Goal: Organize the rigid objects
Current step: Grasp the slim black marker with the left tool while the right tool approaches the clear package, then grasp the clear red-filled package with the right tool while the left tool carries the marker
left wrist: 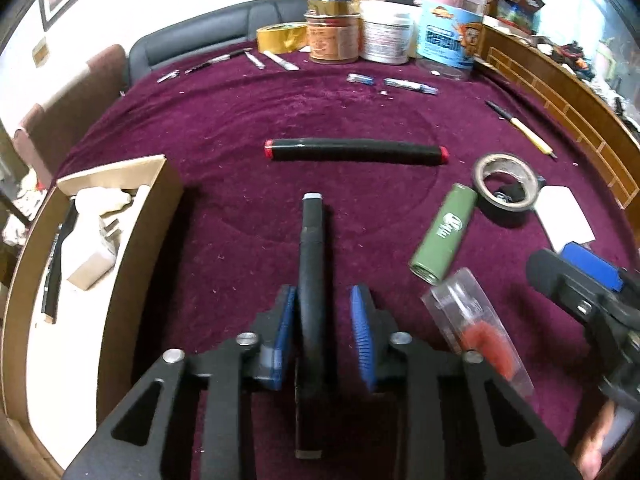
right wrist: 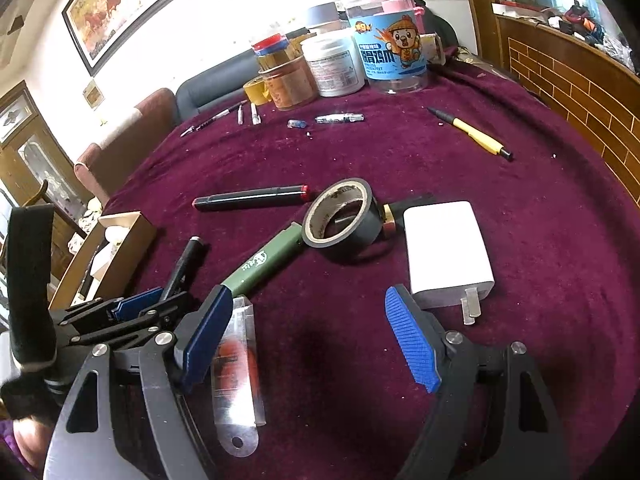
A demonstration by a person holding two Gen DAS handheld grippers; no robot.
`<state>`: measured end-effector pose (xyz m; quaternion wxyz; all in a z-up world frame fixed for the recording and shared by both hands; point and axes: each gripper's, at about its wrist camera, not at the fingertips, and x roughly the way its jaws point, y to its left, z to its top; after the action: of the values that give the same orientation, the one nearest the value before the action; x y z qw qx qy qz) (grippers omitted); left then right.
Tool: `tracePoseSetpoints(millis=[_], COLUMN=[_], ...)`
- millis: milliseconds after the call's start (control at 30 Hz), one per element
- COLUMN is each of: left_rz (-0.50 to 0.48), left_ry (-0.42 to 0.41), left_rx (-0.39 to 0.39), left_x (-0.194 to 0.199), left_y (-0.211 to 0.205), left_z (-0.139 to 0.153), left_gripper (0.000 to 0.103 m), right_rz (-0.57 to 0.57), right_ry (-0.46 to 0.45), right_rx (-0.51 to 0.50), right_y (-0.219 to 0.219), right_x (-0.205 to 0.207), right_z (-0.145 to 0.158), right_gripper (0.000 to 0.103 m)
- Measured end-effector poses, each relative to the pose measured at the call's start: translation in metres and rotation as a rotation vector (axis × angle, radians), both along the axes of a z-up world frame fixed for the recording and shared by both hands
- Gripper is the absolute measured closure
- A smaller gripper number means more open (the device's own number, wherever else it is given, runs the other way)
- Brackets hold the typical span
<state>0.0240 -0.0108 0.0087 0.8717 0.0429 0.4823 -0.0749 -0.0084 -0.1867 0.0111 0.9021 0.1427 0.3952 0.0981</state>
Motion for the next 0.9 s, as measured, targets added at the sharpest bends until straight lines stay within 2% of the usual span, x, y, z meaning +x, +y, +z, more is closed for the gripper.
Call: tracePoseSetpoints(millis=[67, 167, 400, 533, 600, 733, 767, 800, 833, 867, 900], left_rz=[-0.007, -0.031, -0.032, -0.019, -0.004, 0.029, 0.04, 0.048, 0.056, 0.065, 0.074], left_ry=[0.032, 0.021, 0.037, 0.051, 0.047, 0.033, 0.028, 0.022, 0.016, 0.012, 0.009], left_rx=[-0.062, -0.142, -0.277, -0.365, -0.403, -0.442, -0.449, -0.451, -0.451, -0.453, -0.459], left_x=[-0.004, -0.018, -0.036, -0.044, -0.047, -0.049, -0.05, -0.051, -0.052, -0.053, -0.054], left_y=[0.007, 0.019, 0.052, 0.076, 0.091, 0.114, 0.121, 0.127, 0.133, 0.137, 0.143], left_z=[0.003, 0.015, 0.028, 0.036, 0.04, 0.045, 0.046, 0.047, 0.048, 0.048, 0.048], left_gripper=[0.092, 0.092, 0.092, 0.092, 0.092, 0.092, 0.092, 0.092, 0.092, 0.092, 0.092], right_rz=[-0.001, 0.005, 0.019, 0.048, 0.082, 0.107, 0.107, 0.103, 0.115, 0.113, 0.111], right_ry=[0.007, 0.026, 0.047, 0.022, 0.03, 0.08, 0.084, 0.072, 0.081, 0.087, 0.089], right_rx=[-0.007, -0.018, -0.078, -0.134, -0.18, -0.354, -0.38, -0.371, -0.352, -0.358, -0.37], right_y=[0.001, 0.003, 0.014, 0.033, 0.049, 0.082, 0.087, 0.088, 0.089, 0.091, 0.093], right_x=[0.001, 0.003, 0.005, -0.007, -0.011, -0.009, -0.01, -0.011, -0.012, -0.012, -0.012], right_z=[-0.002, -0.006, -0.011, -0.002, -0.002, -0.016, -0.019, -0.018, -0.017, -0.015, -0.014], right_gripper=[0.024, 0.024, 0.024, 0.024, 0.024, 0.026, 0.033, 0.048, 0.055, 0.073, 0.078])
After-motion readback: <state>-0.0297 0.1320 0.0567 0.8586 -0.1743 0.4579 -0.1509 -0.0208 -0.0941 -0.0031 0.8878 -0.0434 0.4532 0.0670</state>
